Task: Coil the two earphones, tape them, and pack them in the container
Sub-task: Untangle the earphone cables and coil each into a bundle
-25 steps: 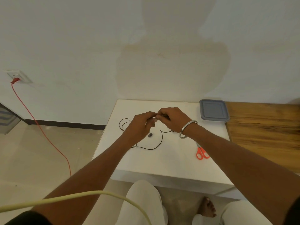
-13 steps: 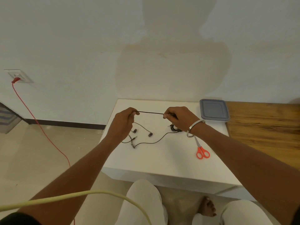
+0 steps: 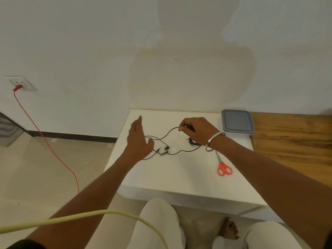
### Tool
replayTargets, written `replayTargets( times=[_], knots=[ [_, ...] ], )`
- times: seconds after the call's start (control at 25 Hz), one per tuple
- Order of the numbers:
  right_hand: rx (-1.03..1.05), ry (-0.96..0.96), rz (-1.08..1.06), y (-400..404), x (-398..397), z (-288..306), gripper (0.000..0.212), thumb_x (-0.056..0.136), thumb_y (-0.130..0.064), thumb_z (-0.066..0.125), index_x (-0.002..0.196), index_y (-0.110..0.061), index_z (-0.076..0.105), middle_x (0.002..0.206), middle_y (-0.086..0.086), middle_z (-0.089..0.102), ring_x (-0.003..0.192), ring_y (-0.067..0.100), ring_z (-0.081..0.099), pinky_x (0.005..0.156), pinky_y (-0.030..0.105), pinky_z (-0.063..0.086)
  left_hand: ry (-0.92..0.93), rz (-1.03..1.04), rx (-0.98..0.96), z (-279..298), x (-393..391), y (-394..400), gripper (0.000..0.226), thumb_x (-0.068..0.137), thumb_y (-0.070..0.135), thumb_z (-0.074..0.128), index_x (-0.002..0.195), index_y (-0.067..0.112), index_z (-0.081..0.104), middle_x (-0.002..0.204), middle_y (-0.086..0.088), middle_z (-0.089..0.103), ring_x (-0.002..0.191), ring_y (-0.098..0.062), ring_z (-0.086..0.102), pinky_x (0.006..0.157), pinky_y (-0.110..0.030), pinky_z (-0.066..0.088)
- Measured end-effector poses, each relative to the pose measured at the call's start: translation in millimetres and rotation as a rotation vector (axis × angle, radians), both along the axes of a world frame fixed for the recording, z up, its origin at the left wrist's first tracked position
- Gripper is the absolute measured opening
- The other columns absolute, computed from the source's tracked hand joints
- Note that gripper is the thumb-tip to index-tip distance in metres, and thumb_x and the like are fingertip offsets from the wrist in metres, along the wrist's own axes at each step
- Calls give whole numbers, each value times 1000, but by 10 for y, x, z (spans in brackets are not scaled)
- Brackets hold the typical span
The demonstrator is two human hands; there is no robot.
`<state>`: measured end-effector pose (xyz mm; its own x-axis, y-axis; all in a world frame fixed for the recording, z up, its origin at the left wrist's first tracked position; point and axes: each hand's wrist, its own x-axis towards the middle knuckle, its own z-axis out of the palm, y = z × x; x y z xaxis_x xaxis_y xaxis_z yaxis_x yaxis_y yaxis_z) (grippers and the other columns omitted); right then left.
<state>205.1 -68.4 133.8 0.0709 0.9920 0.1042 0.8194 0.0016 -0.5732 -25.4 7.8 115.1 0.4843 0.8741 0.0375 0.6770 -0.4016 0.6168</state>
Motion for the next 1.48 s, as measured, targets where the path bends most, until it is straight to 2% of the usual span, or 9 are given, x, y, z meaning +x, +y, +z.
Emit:
replayTargets(
  times=[0.16,0.36,0.56,0.72,0.92,1.08,1.28,1.36,1.48],
  knots=[
    [35,-28,58,65,-129,-16,19,93,-33,52,93,-21,66,71,-9,61,63,5,52,63,26,46,-143,-282,36,149,328,-161,45,97,19,55,140,13,46,136,-1,55,126,-11,49,109,-25,36],
    [32,-31,63,99,-146,-15,20,93,-33,50,92,-21,65,72,-8,62,64,6,53,63,25,46,-151,-293,13,240,404,-129,24,101,16,47,109,10,69,82,-6,70,72,-9,62,63,-14,42],
    [7,-22,39,52,-58,-45,19,94,-31,50,93,-21,66,67,-21,53,63,-1,50,60,19,37,-155,-225,75,225,198,8,24,102,18,47,105,11,70,75,-6,66,68,-16,60,60,-14,44],
    [-22,-61,53,22,-54,-27,21,95,-33,48,95,-20,66,76,-14,58,69,6,54,68,29,48,-121,-154,72,142,59,106,23,101,19,46,98,17,69,72,-3,64,70,-14,61,58,-8,41],
    [-64,-106,18,-15,-4,-18,23,94,-39,48,92,-23,65,69,-9,62,66,12,57,67,36,53,-130,-24,91,75,-115,211,22,100,15,47,96,15,69,73,-4,66,72,-21,64,70,-32,49],
    [-100,-159,-13,-71,118,-19,27,93,-42,48,94,-22,66,68,-8,63,63,9,55,66,35,53,-70,114,104,36,-290,303,26,101,15,43,96,13,68,75,-5,65,66,-23,61,67,-36,51],
    [-74,-149,-19,-80,140,-10,24,93,-41,49,95,-24,65,81,-5,69,74,14,60,71,38,54,262,224,104,2,-260,236,25,99,11,42,114,15,61,110,-9,62,101,-29,61,89,-45,47],
    [-61,-153,-1,-57,97,15,24,93,-41,48,95,-24,65,80,-5,68,72,13,59,71,38,54,391,224,41,37,-105,126,57,86,3,52,141,12,40,144,-15,39,133,-32,39,108,-46,32],
    [-28,-166,48,-7,-10,51,22,93,-41,48,94,-25,64,80,-7,67,73,12,58,69,36,53,126,20,38,139,184,-77,89,75,-3,54,153,12,14,160,-9,12,149,-26,9,121,-39,11]
  ],
)
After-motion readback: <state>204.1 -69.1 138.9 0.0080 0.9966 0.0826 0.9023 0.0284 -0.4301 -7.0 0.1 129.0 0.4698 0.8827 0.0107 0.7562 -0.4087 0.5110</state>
